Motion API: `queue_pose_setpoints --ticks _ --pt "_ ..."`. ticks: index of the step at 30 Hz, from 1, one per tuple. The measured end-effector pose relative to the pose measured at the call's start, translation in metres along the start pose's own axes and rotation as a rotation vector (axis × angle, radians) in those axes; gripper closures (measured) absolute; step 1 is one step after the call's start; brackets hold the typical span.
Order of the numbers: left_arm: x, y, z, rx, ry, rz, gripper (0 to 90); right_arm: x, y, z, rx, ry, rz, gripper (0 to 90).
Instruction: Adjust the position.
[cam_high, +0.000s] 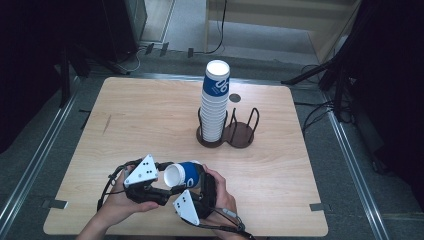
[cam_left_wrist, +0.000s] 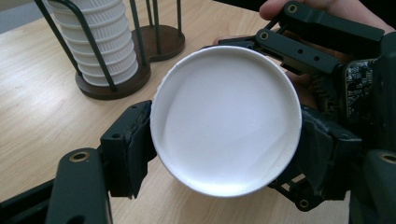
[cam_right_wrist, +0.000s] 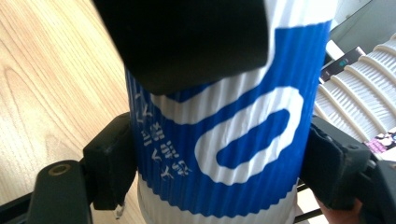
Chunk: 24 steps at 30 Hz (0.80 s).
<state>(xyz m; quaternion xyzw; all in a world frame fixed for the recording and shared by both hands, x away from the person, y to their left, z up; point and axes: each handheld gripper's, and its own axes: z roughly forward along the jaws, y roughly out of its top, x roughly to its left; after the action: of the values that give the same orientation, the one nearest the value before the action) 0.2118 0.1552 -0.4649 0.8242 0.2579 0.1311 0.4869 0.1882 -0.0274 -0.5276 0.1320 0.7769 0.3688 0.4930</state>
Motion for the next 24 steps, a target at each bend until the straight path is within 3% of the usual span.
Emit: queue_pose_setpoints --ticks 6,9,11,16,17,18,19,20,21,24 --pt "0.005 -0.001 -0.003 -0.016 -0.007 -0.034 28.8 -0.001 0.001 0.000 0.013 0.013 0.042 15.4" --pt "0.012 -0.002 -0.006 -0.040 -0.031 -0.066 28.9 -0.005 0.000 -0.002 0.005 0.035 0.081 15.4" --pt "0.014 -0.003 -0.008 -0.049 -0.041 -0.062 29.1 -0.006 0.003 -0.004 -0.009 0.041 0.092 15.4" --pt "0.020 -0.005 -0.013 -0.088 0.008 -0.061 29.1 -0.008 0.005 -0.006 -0.003 0.051 0.112 15.6" --pt "0.026 -0.007 -0.016 -0.129 0.020 -0.069 29.1 -0.011 0.005 -0.006 -0.001 0.058 0.130 15.6" --pt "0.026 -0.007 -0.016 -0.129 0.020 -0.069 29.1 -0.011 0.005 -0.006 -0.001 0.058 0.130 15.6" --pt "0.030 -0.011 -0.017 -0.180 0.040 -0.072 29.1 -0.014 0.005 -0.007 0.000 0.055 0.151 14.5" --pt "0.030 -0.011 -0.017 -0.180 0.040 -0.072 29.0 -0.014 0.005 -0.007 0.000 0.055 0.151 14.5" --pt "0.034 -0.014 -0.018 -0.228 0.093 -0.059 28.9 -0.015 0.005 -0.007 0.008 0.050 0.180 12.5" --pt "0.036 -0.016 -0.020 -0.248 0.116 -0.066 28.9 -0.017 0.005 -0.006 0.021 0.043 0.200 9.3"
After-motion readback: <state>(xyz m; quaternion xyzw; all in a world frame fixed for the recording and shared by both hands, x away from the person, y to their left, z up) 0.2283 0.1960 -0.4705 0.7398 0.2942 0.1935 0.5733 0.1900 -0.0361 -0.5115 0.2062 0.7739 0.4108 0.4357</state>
